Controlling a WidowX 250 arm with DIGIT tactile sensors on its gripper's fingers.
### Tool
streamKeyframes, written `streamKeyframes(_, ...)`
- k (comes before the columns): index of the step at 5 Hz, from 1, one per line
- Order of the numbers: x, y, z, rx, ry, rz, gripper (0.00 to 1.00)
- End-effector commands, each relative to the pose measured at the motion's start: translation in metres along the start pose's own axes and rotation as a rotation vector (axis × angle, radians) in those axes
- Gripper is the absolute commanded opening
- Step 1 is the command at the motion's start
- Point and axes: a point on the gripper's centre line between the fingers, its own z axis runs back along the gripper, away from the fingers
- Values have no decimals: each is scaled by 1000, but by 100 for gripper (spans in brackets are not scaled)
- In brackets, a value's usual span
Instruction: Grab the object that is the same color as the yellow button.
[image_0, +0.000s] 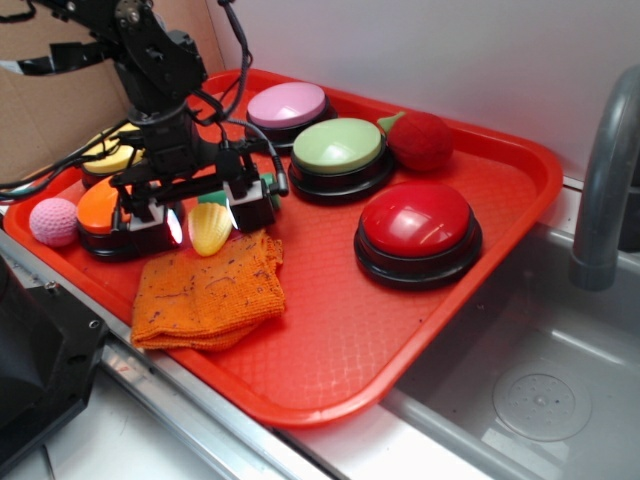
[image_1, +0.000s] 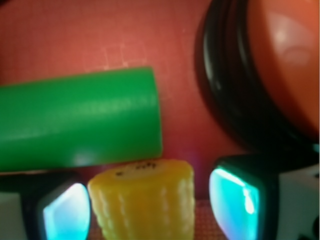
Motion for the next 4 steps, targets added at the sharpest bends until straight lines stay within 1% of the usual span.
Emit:
streamKeyframes(1, 8, -2, 4, -40, -31, -27, 0)
streamKeyframes(2, 7, -5, 22, -66, -32, -156, 0)
streamKeyframes(3, 11, -6, 50, -62, -35, -281, 0)
streamKeyframes(4, 14, -12, 86, -18, -44, -445, 0)
